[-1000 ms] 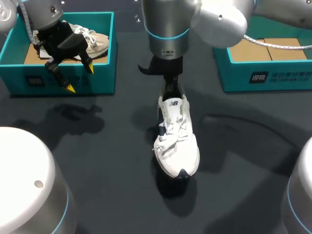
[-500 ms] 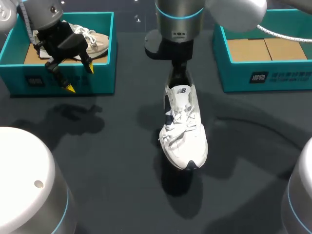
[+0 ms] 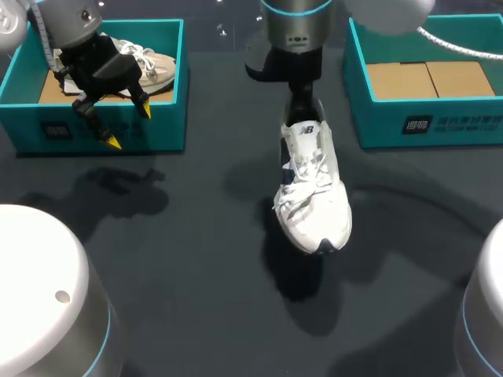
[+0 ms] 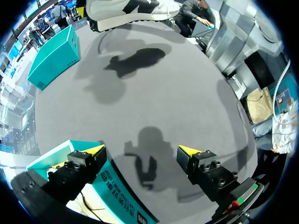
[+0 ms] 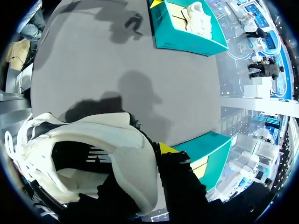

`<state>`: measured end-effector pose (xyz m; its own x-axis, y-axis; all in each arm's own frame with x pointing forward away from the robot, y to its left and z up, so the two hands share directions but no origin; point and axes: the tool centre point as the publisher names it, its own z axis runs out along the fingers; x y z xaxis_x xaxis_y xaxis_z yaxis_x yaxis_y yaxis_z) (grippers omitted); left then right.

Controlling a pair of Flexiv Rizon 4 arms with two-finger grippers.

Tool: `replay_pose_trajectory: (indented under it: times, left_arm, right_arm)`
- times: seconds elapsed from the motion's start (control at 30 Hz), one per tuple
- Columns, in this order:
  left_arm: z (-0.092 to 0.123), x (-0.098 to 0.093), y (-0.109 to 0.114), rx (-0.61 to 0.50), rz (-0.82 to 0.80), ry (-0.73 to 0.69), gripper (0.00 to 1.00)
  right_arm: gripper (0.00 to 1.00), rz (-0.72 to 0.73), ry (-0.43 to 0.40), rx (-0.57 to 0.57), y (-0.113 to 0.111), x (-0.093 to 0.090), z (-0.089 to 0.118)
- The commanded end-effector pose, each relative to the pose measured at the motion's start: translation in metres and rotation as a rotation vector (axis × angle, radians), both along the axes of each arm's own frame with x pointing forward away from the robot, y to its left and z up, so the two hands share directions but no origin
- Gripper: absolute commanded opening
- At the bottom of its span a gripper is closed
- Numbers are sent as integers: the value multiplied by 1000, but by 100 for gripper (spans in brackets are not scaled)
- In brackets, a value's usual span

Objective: Take the shoe out of the shoebox, open the shoe tongue, remove and reinsert the insole, then place the shoe into the shoebox

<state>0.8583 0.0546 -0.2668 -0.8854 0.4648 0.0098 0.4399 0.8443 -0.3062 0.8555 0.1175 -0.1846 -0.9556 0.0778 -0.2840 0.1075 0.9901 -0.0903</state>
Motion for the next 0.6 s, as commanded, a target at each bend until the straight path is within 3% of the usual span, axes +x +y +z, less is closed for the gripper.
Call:
replay_pose_trajectory:
  times: [0.03, 0.37, 0.6]
  left_arm:
    - [0, 0, 0, 3, -1, 0, 100]
    - [0, 0, 0, 3, -1, 0, 100]
    - [0, 0, 0, 3, -1, 0, 100]
  right_arm:
    - [0, 45, 20, 10, -33, 20, 22]
    - [0, 92, 23, -33, -112, 101, 47]
    - [0, 71, -7, -48, -165, 146, 55]
